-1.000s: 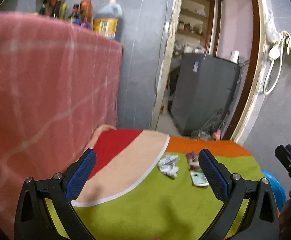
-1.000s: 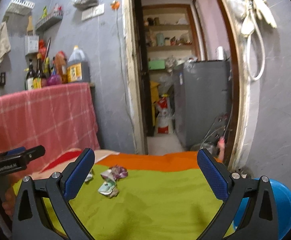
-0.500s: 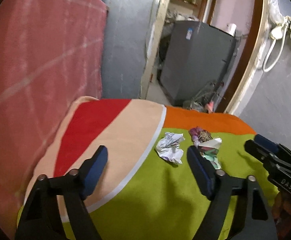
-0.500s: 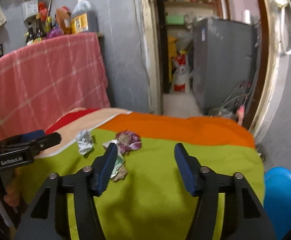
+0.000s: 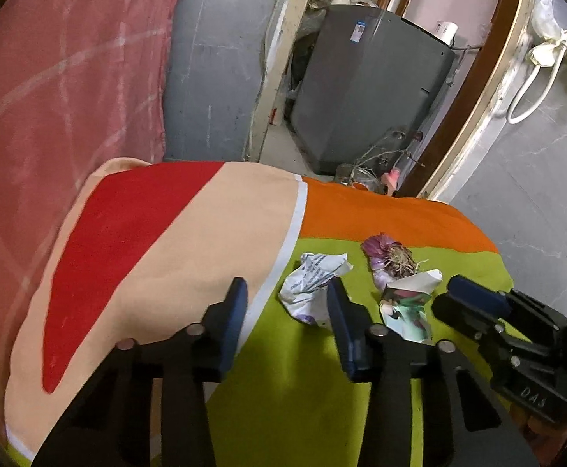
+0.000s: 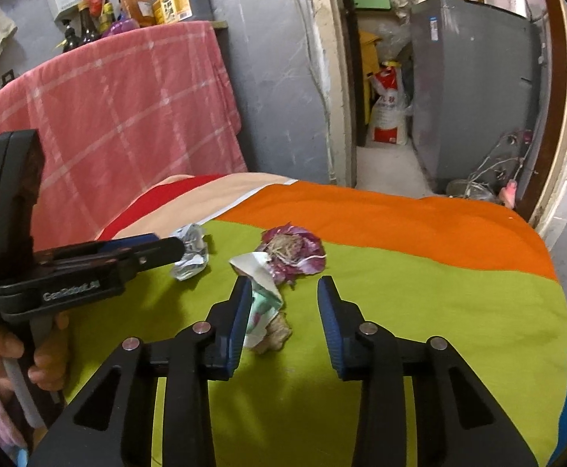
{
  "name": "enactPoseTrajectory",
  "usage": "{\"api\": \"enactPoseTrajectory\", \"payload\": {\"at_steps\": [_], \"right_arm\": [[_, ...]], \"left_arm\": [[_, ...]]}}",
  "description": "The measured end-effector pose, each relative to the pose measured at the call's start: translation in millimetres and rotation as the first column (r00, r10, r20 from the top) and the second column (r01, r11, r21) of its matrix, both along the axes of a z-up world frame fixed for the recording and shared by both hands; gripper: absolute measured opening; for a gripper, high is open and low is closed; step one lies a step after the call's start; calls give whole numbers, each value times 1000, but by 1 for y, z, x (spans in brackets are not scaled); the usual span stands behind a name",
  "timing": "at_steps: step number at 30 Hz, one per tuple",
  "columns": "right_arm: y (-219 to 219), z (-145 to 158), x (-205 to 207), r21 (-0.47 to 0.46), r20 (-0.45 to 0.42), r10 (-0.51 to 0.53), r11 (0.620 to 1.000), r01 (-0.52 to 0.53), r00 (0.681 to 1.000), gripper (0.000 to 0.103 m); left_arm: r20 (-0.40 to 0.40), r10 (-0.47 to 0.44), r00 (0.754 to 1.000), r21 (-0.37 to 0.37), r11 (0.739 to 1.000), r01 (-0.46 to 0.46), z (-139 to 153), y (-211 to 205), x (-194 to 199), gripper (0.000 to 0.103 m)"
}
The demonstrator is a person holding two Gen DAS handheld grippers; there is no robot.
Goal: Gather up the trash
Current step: 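Grasp the white crumpled paper with the left gripper while the right grasps a white-green wrapper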
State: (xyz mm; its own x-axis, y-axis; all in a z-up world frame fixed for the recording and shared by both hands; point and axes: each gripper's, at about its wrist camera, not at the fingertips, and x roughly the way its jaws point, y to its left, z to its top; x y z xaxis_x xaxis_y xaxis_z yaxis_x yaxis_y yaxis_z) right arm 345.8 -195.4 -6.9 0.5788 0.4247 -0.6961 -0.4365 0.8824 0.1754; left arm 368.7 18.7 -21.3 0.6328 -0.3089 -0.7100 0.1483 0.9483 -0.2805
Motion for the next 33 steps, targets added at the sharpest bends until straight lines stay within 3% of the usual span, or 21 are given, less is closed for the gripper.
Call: {"api": "enactPoseTrajectory", "payload": {"at_steps": [4, 14, 17, 21, 33], "right_arm": [[6, -5, 6, 2, -33, 28, 1000, -28, 999, 27], [20, -15, 20, 4, -107, 66, 998, -66, 992, 25], [22, -16, 21, -2, -116, 66, 998, -67, 991, 14], [23, -15, 20, 3, -105, 76, 997, -76, 992, 7], [19, 1, -7, 8, 18, 78, 997, -78, 997, 4]], "left_arm": [[-28, -18, 999, -15, 1000, 17, -4, 1, 6, 14], [-43, -29, 999, -16, 999, 28, -4, -4, 12, 9], [-39, -27, 999, -18, 999, 27, -4, -6, 11, 8], [-18, -27, 999, -16, 1000, 26, -3, -7, 9, 5], [68, -6, 998, -5, 1000, 6, 12, -7, -17, 5]]}}
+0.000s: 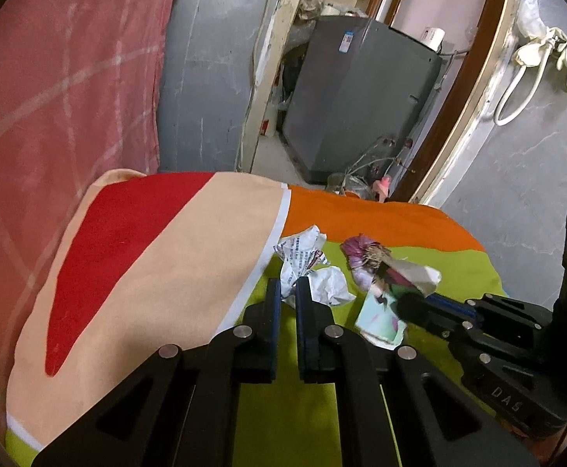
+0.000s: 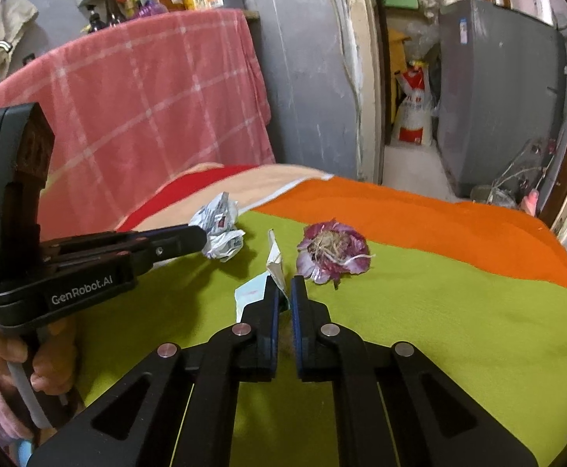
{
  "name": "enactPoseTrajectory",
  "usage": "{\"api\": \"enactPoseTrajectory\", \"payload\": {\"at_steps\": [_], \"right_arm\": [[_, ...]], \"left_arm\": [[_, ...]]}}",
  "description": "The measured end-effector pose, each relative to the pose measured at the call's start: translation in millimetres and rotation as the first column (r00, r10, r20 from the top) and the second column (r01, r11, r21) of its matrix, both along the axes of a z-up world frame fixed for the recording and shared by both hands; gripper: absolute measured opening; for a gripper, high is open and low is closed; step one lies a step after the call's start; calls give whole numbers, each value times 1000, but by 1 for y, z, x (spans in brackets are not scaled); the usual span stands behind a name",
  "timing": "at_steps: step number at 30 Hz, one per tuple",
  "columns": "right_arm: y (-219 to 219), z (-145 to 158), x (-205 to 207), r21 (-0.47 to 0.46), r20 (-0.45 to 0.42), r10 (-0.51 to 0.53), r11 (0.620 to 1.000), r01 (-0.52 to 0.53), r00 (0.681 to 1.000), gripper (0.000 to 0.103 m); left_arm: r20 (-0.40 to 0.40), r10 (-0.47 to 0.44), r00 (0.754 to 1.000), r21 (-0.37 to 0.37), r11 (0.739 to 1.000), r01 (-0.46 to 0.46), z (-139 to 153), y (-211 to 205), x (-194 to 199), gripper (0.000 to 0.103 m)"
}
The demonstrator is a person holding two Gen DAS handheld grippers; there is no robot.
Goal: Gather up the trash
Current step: 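Grasp the white crumpled paper with the left gripper while the right grasps a white-green wrapper, then lift both held pieces and swing the tools toward the blue basin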
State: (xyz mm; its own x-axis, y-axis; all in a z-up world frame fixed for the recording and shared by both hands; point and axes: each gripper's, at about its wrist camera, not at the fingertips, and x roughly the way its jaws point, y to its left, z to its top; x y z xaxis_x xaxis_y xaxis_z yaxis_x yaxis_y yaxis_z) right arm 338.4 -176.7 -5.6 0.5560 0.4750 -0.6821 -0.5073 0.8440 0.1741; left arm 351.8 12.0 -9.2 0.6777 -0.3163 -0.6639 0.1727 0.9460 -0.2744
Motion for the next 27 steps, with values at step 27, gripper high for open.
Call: {"api": "enactPoseTrajectory", "payload": {"at_steps": [27], "right_arm": [[-146, 100, -141, 140, 488, -341, 939, 314, 803, 4]], "left_arm": [[392, -114, 913, -45, 989, 142, 92, -126, -106, 5]]}}
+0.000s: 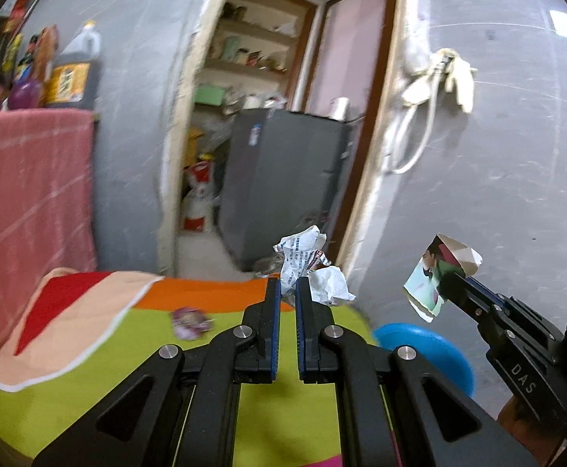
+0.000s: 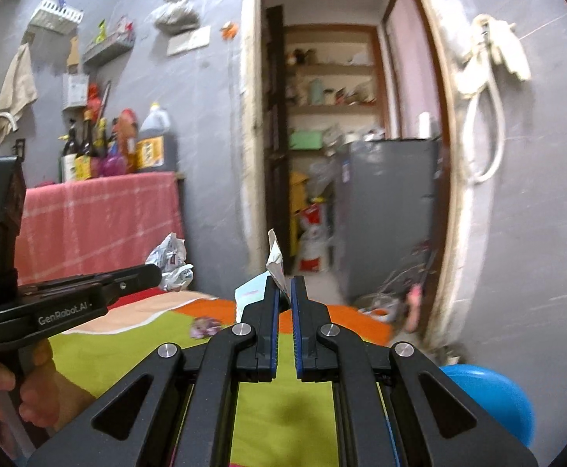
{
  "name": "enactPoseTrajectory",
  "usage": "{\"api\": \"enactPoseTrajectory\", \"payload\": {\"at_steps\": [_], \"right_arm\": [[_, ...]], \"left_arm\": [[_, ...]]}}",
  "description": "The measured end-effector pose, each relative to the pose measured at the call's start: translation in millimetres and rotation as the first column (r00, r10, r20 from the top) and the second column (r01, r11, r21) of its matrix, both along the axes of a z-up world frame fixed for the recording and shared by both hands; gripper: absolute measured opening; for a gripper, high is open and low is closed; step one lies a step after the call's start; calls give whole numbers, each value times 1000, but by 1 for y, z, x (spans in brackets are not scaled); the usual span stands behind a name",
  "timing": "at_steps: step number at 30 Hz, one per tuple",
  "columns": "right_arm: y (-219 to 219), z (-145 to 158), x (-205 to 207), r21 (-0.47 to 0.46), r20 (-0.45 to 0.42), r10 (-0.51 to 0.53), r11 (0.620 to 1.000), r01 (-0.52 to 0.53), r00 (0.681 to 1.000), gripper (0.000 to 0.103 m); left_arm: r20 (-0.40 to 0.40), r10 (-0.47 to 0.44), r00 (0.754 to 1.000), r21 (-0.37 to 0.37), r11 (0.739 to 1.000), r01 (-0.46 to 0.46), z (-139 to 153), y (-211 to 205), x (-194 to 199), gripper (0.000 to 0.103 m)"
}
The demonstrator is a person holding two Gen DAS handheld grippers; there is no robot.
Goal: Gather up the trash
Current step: 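Lift both held pieces and swing the tools toward the blue basin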
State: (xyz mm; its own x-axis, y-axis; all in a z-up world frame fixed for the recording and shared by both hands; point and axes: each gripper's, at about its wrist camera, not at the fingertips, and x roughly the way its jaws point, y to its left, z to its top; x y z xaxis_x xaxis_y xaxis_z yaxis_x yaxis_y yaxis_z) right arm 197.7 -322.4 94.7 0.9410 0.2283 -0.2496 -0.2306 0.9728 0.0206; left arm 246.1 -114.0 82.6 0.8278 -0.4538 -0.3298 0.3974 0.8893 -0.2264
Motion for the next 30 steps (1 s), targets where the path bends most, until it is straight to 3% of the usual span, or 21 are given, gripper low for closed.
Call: {"api": "enactPoseTrajectory", "payload": {"at_steps": [6, 13, 20, 30], "right_arm": [[-51, 7, -24, 2, 31, -97, 995, 97, 995, 4], [-111, -1, -40, 16, 13, -204, 979, 203, 979, 4], [-167, -27, -43, 46, -38, -291, 955, 293, 956, 4], [-205, -72, -31, 107, -141, -341, 928, 357, 929, 4]], "left_arm": [[20, -81, 996, -6, 997, 81, 5, -61, -13, 5], [-29, -176, 984, -3, 984, 176, -8, -130, -11, 5], [-94, -225, 970, 30, 973, 229, -26, -180, -1, 5], [-194, -242, 951, 122, 956, 268, -62, -230, 17, 5]]}}
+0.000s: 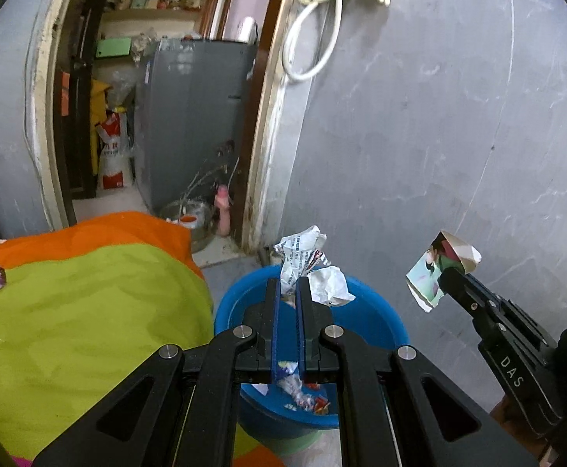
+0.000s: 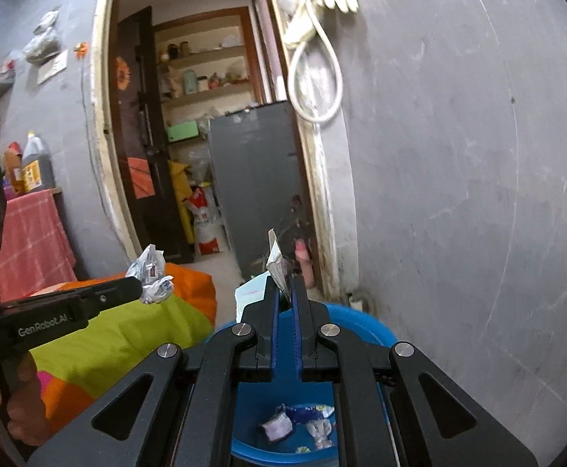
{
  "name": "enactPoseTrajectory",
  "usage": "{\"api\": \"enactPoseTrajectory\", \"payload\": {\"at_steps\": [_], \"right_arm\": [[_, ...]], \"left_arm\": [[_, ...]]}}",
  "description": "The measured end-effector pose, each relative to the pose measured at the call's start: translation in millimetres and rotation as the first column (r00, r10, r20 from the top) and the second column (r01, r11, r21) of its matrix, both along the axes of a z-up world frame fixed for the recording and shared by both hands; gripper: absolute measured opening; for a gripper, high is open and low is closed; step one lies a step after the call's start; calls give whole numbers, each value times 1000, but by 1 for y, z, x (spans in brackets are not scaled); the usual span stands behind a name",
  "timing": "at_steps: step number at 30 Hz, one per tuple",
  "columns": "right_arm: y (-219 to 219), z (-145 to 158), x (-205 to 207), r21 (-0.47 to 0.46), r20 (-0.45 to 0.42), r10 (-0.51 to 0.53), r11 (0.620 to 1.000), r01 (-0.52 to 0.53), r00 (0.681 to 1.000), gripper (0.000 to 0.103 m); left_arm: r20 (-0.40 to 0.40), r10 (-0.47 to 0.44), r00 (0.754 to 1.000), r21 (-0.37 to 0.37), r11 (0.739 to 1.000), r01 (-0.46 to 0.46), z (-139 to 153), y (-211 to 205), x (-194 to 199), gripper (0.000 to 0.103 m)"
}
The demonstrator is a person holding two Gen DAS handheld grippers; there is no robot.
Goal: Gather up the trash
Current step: 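Lift both held pieces and swing the tools toward the blue basin, then open the left gripper over the basin while the right gripper opens too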
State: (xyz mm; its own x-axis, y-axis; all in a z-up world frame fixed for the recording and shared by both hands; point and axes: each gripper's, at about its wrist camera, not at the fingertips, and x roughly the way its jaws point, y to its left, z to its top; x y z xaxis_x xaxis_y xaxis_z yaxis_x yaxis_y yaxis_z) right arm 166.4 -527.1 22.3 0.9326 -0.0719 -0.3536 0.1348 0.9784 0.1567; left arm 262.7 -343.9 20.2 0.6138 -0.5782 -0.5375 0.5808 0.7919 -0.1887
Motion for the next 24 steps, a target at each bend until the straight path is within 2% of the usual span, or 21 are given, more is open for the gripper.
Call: {"api": "enactPoseTrajectory", "payload": {"at_steps": [10, 18, 24], "right_arm": [[-16, -31, 12, 57, -87, -18, 998, 23, 996, 4], [-19, -39, 21, 66, -136, -15, 998, 24, 991, 6], [-19, -43, 27, 74, -164, -6, 997, 19, 986, 8]], "left_arm": [[-79, -22, 997, 85, 996, 29, -37, -20, 12, 5], [-146, -34, 989, 101, 994, 50, -53, -26, 25, 5], [-172, -33, 985, 96, 994, 50, -53, -26, 27, 6]]}}
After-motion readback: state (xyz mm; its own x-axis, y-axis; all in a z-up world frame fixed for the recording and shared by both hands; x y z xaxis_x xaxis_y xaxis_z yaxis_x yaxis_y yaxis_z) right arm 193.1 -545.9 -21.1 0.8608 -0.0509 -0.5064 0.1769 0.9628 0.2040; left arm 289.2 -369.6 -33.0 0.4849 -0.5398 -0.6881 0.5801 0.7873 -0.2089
